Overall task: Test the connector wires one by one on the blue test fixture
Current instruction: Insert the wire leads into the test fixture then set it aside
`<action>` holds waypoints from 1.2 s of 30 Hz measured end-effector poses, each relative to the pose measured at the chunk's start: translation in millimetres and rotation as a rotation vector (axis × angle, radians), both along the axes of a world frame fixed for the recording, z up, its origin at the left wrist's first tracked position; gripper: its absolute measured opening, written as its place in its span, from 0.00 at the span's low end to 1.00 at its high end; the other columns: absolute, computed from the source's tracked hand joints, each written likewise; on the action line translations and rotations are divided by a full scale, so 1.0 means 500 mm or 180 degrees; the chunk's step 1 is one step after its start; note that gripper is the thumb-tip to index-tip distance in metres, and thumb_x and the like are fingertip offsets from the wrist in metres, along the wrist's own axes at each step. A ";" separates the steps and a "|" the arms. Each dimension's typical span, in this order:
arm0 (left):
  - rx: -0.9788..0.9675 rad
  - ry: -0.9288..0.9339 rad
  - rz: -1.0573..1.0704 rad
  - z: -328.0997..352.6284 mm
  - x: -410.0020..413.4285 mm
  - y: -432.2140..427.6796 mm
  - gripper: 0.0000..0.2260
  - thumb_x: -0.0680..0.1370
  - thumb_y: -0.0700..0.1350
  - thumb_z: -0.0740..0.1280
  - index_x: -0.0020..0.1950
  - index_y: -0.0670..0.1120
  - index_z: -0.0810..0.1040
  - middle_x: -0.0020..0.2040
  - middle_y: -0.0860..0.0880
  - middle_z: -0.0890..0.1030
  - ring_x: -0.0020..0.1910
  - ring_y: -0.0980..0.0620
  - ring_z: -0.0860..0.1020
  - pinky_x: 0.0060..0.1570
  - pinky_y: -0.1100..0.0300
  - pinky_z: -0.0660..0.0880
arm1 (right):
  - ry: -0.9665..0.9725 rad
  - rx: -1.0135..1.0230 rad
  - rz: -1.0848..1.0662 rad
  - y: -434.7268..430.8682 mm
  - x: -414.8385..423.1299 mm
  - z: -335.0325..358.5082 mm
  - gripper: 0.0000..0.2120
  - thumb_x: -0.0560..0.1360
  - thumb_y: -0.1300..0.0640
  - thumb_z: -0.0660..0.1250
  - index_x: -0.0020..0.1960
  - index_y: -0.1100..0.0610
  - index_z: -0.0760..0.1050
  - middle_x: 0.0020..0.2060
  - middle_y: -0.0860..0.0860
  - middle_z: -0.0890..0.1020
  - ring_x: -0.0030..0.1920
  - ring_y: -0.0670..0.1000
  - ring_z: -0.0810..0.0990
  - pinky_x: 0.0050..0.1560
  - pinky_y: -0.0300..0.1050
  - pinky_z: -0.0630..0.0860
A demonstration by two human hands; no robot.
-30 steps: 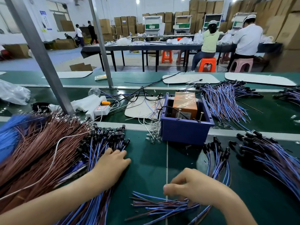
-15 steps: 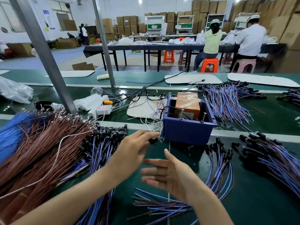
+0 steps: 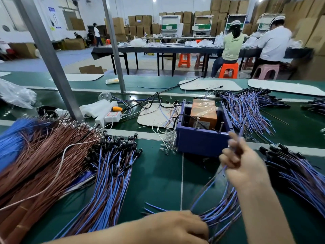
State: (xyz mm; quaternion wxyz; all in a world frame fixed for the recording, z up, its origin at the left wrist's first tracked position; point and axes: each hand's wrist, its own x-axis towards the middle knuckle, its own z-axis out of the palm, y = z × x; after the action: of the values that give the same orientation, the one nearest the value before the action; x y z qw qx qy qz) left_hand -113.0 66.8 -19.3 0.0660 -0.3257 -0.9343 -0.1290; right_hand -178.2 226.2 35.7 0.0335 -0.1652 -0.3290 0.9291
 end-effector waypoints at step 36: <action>0.4409 -0.1155 -0.0669 0.191 -0.147 -0.031 0.03 0.78 0.38 0.63 0.47 0.42 0.69 0.43 0.43 0.85 0.28 0.51 0.78 0.30 0.62 0.75 | 0.1003 0.4536 0.0534 0.018 0.036 -0.082 0.06 0.75 0.59 0.70 0.46 0.49 0.83 0.44 0.39 0.83 0.49 0.33 0.78 0.48 0.25 0.70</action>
State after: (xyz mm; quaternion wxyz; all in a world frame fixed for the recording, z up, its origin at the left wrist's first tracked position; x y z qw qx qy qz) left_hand -186.6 51.3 76.3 0.0884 -0.2706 -0.5981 -0.7492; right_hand -160.3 235.1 -5.2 0.1086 0.0580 -0.8561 0.5020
